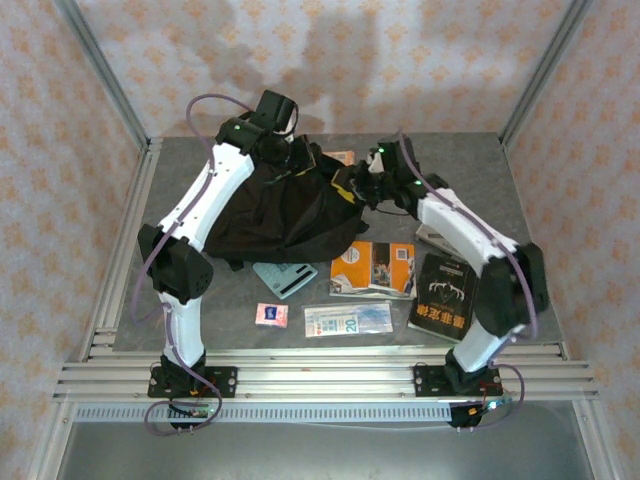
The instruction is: Pack the student bag
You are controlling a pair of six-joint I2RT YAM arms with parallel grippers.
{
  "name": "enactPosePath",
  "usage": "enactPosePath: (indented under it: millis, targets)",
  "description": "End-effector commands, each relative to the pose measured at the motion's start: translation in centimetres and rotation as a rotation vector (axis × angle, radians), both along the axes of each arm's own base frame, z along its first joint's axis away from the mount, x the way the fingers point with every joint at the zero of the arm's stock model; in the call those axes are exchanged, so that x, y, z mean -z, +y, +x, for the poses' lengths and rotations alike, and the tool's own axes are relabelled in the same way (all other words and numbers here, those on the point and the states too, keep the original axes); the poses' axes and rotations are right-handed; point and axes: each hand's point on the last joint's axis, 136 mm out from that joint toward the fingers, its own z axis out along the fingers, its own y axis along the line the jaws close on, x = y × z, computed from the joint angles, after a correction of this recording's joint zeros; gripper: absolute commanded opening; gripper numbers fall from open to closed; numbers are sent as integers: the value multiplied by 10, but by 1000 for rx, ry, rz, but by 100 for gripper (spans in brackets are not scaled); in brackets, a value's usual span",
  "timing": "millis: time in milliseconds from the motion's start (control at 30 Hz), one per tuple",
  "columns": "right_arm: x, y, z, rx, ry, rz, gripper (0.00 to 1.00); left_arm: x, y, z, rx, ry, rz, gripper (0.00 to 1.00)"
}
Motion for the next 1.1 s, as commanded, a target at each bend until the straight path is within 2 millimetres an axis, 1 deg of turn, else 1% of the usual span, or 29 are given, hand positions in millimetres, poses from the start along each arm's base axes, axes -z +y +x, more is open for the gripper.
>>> enactPosePath:
  millis: [0,33,100,167,200,233,333,400,500,600,700,800,867,967,1067]
  targets:
    - [7,-32,-41,11,-33,-173,37,-22,19,-6,-63,-7,-14,0]
    - [12,-33,-53,-9,-31,-189,39,-21,22,-6,-73,1,-23,0]
    - [31,-32,-84,-52,9,-227,46,-23,27,-4,-92,-2,-37,0]
    - [49,-27,-109,-75,49,-248,51,-25,31,-2,-102,-8,-47,0]
    - [56,-23,-119,-73,59,-242,54,-25,32,0,-105,-5,-55,0]
    - [60,-22,-124,-52,66,-227,55,-24,33,1,-108,0,-61,0]
    - [70,-17,-129,56,79,-174,58,-18,33,1,-118,21,-71,0]
    - [84,-13,-131,140,154,-147,58,-19,34,1,-129,24,-75,0]
    - [96,1,-138,261,194,-114,59,-18,40,3,-167,33,-72,0]
    - [97,18,-142,369,169,-82,62,-13,48,3,-226,61,-64,0]
    - [107,35,-145,458,173,-69,63,-5,53,2,-257,87,-46,0]
    - [124,64,-152,473,204,-24,63,11,60,-2,-290,141,-33,0]
    - [135,79,-157,476,193,-33,63,18,64,-4,-311,156,-33,0]
    - [149,95,-156,472,182,-58,63,26,70,-7,-316,186,-25,0]
    - [159,106,-150,492,175,-18,60,35,72,-9,-327,215,-38,0]
